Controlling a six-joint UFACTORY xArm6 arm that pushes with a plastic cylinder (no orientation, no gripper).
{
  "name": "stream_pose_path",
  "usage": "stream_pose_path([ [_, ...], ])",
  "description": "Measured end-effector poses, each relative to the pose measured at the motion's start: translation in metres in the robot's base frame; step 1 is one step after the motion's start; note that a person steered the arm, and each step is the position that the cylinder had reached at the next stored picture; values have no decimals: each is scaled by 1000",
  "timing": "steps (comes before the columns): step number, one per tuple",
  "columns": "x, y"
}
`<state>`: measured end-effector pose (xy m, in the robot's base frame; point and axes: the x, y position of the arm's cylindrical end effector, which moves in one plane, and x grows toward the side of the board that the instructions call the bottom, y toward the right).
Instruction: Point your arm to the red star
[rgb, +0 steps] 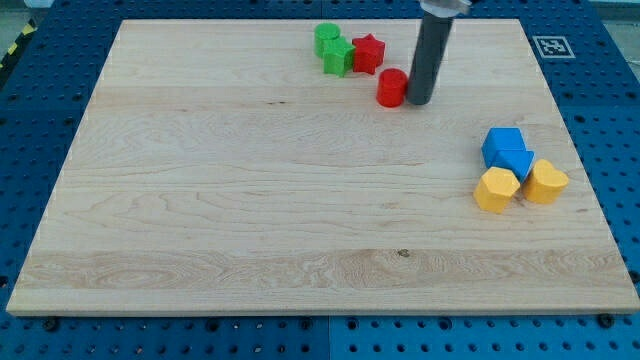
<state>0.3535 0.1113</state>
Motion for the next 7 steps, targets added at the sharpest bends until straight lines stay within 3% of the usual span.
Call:
stream_pose_path([
  [2, -16, -44],
  [5, -65, -4],
  [7, -126, 18],
])
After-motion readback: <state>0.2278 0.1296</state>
